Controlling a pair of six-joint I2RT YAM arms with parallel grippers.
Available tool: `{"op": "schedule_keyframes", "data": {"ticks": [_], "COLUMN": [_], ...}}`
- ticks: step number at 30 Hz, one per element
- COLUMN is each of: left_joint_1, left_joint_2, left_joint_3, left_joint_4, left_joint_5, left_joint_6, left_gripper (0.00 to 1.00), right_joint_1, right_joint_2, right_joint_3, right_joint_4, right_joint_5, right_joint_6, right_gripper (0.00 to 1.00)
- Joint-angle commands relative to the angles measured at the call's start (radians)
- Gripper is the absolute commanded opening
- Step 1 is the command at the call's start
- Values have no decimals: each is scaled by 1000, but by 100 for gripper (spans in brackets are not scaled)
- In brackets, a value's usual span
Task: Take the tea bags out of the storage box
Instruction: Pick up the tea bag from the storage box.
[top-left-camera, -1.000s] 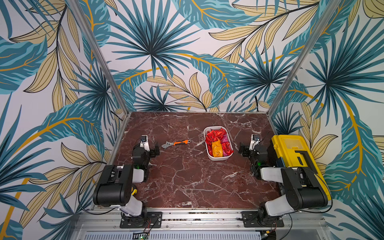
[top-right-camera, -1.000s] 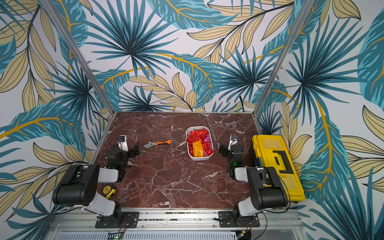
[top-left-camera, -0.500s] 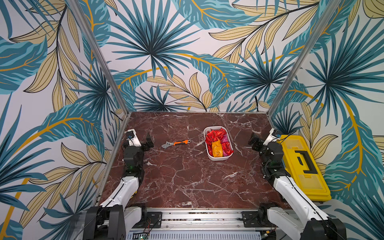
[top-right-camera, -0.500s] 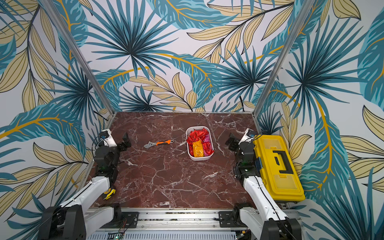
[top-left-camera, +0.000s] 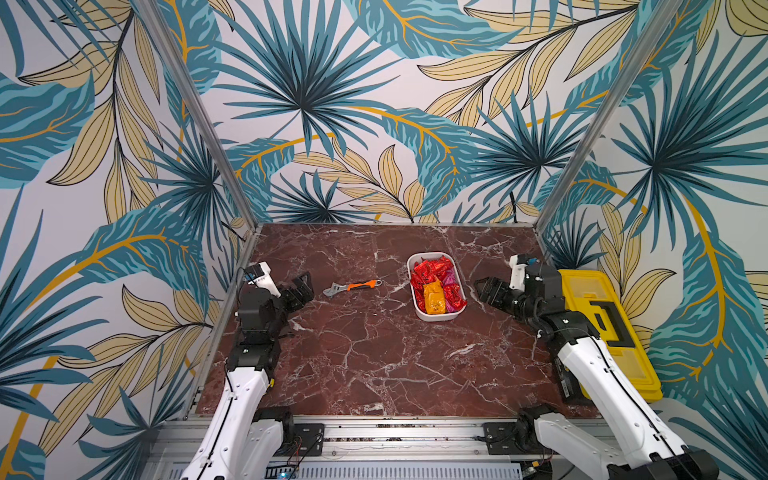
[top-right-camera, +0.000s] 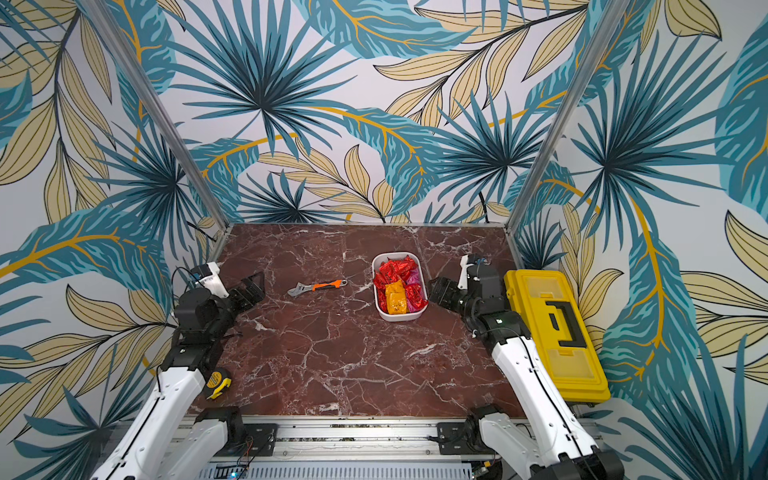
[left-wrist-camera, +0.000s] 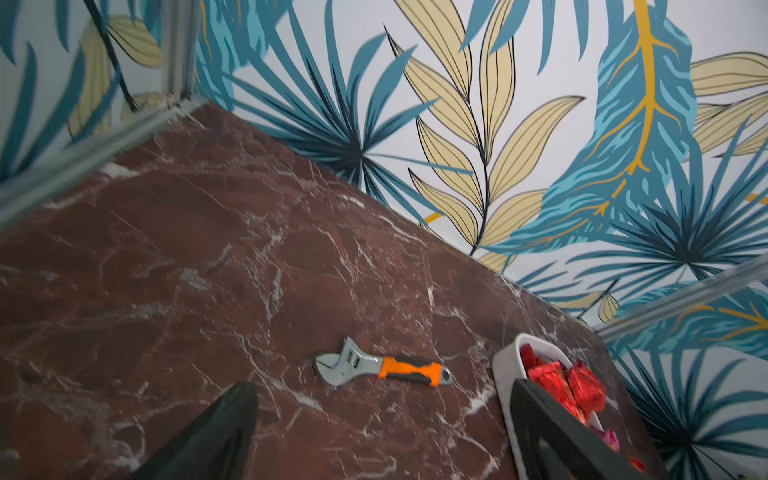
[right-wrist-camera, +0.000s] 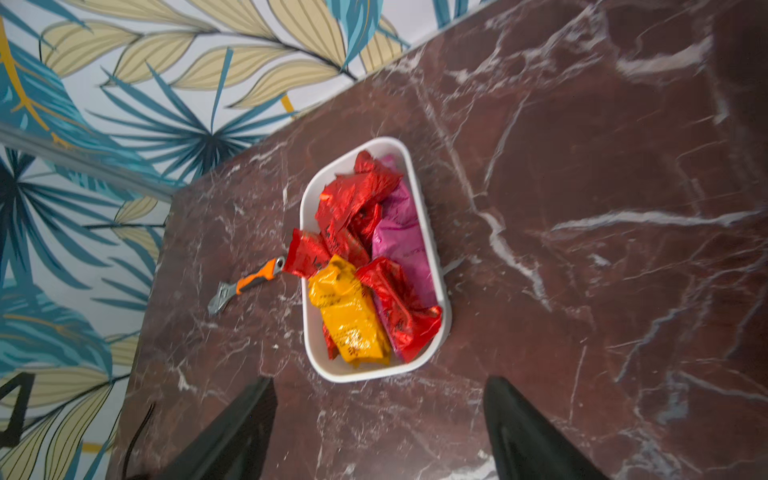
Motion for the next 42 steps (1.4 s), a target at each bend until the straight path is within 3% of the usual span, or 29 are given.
{"op": "schedule_keyframes", "data": {"ticks": [1, 12, 20, 32, 42], "left_joint_1": [-55, -275, -294, -294, -294], "left_joint_2": [-25, -2, 81, 122, 125], "left_joint_3": [-6, -50, -24, -19, -22], "left_joint_4": [-102, -54, -30, -3, 0], "left_joint_5": [104, 107, 149, 174, 166], "left_joint_6": [-117, -212, -194, -186, -186], "left_gripper": [100, 100, 100, 100, 100], "right_joint_1": [82, 244, 273, 312, 316], "right_joint_2": [91, 509, 719, 837, 834], "right_joint_3": [52, 320, 482, 562, 563], "right_joint_4": [-117, -140, -220, -256, -259], "right_joint_5": [-9, 141, 284, 329, 326], "right_joint_6": [-45, -97, -105, -103, -102], "right_gripper": [82, 80, 86, 83, 60]}}
